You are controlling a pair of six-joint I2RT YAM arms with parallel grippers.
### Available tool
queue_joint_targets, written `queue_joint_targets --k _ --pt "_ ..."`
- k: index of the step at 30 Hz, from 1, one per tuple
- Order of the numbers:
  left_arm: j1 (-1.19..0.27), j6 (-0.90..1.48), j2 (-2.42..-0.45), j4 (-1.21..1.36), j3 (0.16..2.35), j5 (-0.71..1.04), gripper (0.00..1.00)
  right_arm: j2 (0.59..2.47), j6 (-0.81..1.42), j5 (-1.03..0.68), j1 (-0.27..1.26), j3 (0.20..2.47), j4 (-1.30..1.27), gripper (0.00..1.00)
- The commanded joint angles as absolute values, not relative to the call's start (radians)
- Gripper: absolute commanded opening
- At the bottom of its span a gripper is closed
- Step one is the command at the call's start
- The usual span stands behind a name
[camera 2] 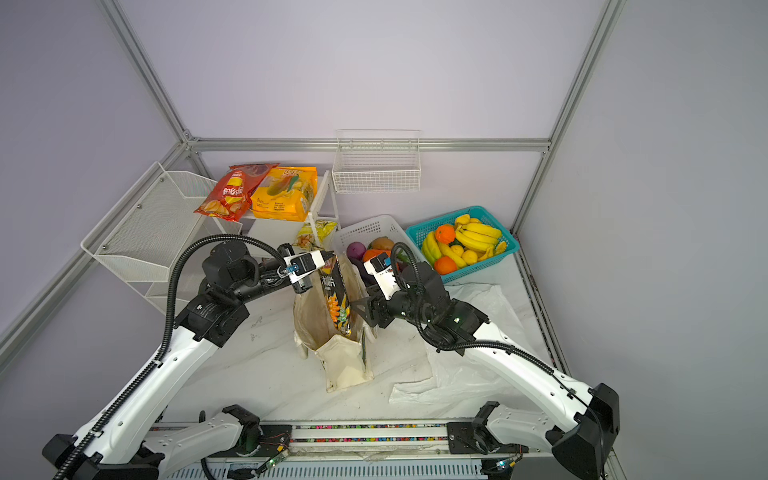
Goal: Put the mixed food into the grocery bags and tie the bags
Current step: 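Lower the chip bag into the tote with left gripper while right holds bag rim, then open the left gripper and lift it out of the tote while right releases the rim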
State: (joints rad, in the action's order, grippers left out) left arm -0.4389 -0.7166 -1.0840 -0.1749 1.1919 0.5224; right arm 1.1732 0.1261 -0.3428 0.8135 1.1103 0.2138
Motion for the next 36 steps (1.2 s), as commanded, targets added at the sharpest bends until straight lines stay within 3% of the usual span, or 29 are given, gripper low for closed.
queue_joint_targets --k 1,6,13,22,33,36 --pt "-0.452 -0.692 -1.085 -0.034 1.114 0.579 0.00 1.154 0.132 -0.324 0.816 1.092 0.183 0.66" --pt "-0.457 -0.688 -1.089 0.055 1.049 0.606 0.00 1.145 0.136 -0.317 0.816 1.080 0.172 0.66" --pt "-0.457 -0.831 -1.069 -0.042 0.996 0.611 0.00 1.128 0.141 -0.249 0.815 1.062 0.194 0.66" --pt "-0.457 -0.951 -1.039 -0.113 1.019 0.499 0.00 1.126 0.148 -0.230 0.816 1.079 0.202 0.67" --pt "-0.472 -1.041 -0.986 -0.224 0.910 0.639 0.00 1.102 0.181 -0.054 0.815 1.100 0.215 0.68" --pt "-0.484 -0.994 -0.992 -0.229 0.914 0.625 0.08 1.116 0.183 -0.015 0.815 1.113 0.210 0.68"
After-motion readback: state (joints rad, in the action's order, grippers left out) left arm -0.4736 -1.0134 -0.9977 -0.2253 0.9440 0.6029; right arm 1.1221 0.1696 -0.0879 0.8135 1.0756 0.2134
